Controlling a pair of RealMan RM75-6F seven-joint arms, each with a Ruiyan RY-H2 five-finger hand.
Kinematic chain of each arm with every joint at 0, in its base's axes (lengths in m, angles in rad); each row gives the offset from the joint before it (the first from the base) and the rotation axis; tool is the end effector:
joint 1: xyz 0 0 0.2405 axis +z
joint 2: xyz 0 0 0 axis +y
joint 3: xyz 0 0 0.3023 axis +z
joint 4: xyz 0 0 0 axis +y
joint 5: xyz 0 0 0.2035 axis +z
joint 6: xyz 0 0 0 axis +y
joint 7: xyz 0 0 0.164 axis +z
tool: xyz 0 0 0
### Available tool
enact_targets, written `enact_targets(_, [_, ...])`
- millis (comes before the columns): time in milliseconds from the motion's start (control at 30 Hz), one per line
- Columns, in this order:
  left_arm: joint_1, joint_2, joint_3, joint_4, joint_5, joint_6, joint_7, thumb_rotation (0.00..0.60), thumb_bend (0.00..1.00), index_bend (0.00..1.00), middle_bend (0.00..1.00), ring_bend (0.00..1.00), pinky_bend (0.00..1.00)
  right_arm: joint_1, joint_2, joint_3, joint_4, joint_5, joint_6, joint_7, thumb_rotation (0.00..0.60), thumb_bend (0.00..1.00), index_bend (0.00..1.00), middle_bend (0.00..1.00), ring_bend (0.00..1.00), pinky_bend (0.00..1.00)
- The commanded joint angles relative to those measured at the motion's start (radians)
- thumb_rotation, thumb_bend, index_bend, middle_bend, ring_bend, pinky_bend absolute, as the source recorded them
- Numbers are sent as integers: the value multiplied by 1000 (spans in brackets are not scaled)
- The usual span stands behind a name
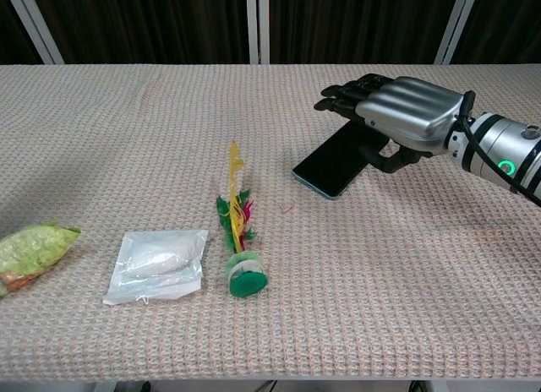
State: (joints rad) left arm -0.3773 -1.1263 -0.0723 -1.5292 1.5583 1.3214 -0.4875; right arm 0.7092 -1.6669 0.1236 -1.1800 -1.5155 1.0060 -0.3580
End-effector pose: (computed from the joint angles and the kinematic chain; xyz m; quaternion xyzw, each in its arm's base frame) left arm -0.2916 0.3050 0.1666 -0.6063 -0.4547 -0.5206 0.3932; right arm -0.1887 -0.3861 -0.0460 0.8154 -0.1758 0.3515 0.4251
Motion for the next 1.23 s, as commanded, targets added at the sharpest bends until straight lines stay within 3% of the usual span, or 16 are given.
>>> enact_targets(33, [0, 1, 1, 1, 0, -1, -1, 600, 31, 148, 149, 118, 234, 4, -36, 13, 51, -25, 61, 54, 590, 479, 0, 0, 0, 0])
enact_targets(200, [4, 3, 2, 1, 2, 8, -1, 600, 31, 149, 149, 118, 234, -24, -25, 11, 76, -71, 186, 119, 591, 477, 0, 0, 0, 0])
enact_targets(333, [15, 9, 4, -5, 8, 28, 36, 600, 31, 156, 149, 118, 234, -108, 59, -14, 29, -86, 307, 145, 593, 477, 0, 0, 0, 0])
enact_targets(533, [67, 10, 16, -22, -8, 87, 261, 600, 32, 166, 149, 118, 233, -314, 235, -46, -54, -38, 519, 213, 585, 464, 0, 0, 0, 0])
enact_targets(600, [96, 14, 31, -28, -18, 106, 353, 600, 32, 166, 149, 117, 230, -383, 287, -56, -61, -2, 565, 210, 530, 462, 0, 0, 0, 0])
enact_targets(733, [159, 43, 74, -53, -53, 122, 545, 600, 32, 165, 142, 98, 216, -513, 402, -99, -171, 107, 558, 205, 354, 398, 0, 0, 0, 0])
enact_targets(800, [187, 58, 92, -74, -69, 131, 611, 600, 31, 158, 130, 91, 210, -557, 451, -126, -232, 144, 540, 189, 312, 380, 0, 0, 0, 0])
enact_targets(967, [254, 65, 122, -90, -67, 187, 647, 599, 24, 134, 114, 79, 202, -637, 521, -180, -334, 181, 522, 170, 291, 381, 0, 0, 0, 0])
enact_targets(1233, [300, 39, 132, -48, -30, 236, 611, 577, 4, 111, 99, 65, 179, -664, 505, -190, -299, 106, 537, 192, 286, 382, 0, 0, 0, 0])
